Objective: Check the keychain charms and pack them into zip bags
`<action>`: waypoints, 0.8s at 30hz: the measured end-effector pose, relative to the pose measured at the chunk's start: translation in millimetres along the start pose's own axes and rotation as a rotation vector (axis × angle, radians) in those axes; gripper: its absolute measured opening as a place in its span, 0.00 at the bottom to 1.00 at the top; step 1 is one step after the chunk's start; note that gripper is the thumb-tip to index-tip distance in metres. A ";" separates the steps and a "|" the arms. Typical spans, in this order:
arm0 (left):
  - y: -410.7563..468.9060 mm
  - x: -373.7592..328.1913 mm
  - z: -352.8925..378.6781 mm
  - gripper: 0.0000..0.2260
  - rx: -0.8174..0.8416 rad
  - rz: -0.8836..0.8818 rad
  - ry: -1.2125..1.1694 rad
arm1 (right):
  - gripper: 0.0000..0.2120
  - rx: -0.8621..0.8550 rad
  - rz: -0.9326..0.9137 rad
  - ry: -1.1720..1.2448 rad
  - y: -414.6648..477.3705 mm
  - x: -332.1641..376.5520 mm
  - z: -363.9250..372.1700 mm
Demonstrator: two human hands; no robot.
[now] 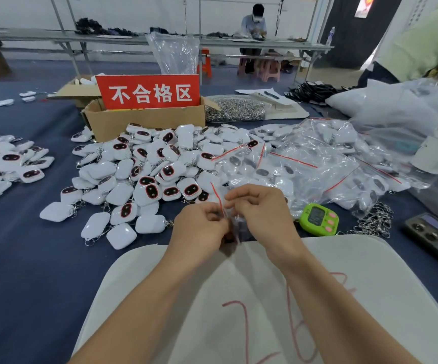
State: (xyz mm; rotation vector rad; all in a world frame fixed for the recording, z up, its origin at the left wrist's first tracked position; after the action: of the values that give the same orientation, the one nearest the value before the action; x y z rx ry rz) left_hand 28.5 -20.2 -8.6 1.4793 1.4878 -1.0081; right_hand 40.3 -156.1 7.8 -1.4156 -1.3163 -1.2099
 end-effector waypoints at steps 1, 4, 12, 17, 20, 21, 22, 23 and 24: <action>0.2 -0.7 0.8 0.10 -0.016 0.010 0.028 | 0.16 -0.002 -0.011 -0.004 1.4 0.2 -0.1; -1.2 -8.9 0.8 0.07 -0.069 0.014 -0.034 | 0.12 0.087 -0.082 -0.264 7.0 -0.3 -2.8; -5.7 -18.4 -88.5 0.08 -0.796 0.128 -0.542 | 0.10 -0.081 -0.177 -0.693 16.6 -7.7 -24.0; -21.0 -25.5 -78.9 0.06 -0.954 0.532 0.382 | 0.07 -0.091 -0.236 -0.280 -12.3 9.1 7.1; -19.2 -21.9 -39.2 0.07 -0.608 0.439 0.673 | 0.06 0.043 -0.191 -0.136 -22.1 8.9 24.0; -16.9 -18.2 -31.8 0.07 -0.496 0.319 0.659 | 0.09 0.045 -0.202 -0.181 -22.2 6.7 25.4; -14.3 -13.9 -27.8 0.07 -0.416 0.219 0.608 | 0.11 0.035 -0.207 -0.228 -20.7 3.8 26.1; -12.5 -10.0 -25.8 0.06 -0.370 0.164 0.525 | 0.11 0.025 -0.199 -0.248 -18.8 0.7 26.1; -11.9 -9.1 -25.1 0.05 -0.351 0.142 0.427 | 0.12 0.021 -0.176 -0.239 -16.8 -1.2 25.8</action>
State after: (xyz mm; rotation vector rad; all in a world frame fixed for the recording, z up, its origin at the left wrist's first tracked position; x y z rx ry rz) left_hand 16.6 -0.2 9.2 1.5704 1.7191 -0.3299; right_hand 26.4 -129.4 1.3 -1.4894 -1.6427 -1.1616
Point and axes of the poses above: each hand's wrist, its own y-axis towards the middle knuckle, its own z-axis out of the palm, x = y × z, the point moved 2 cm from there along y, towards the middle knuckle, and after that the axes turned 1 degree about z, right-handed, at the moved point
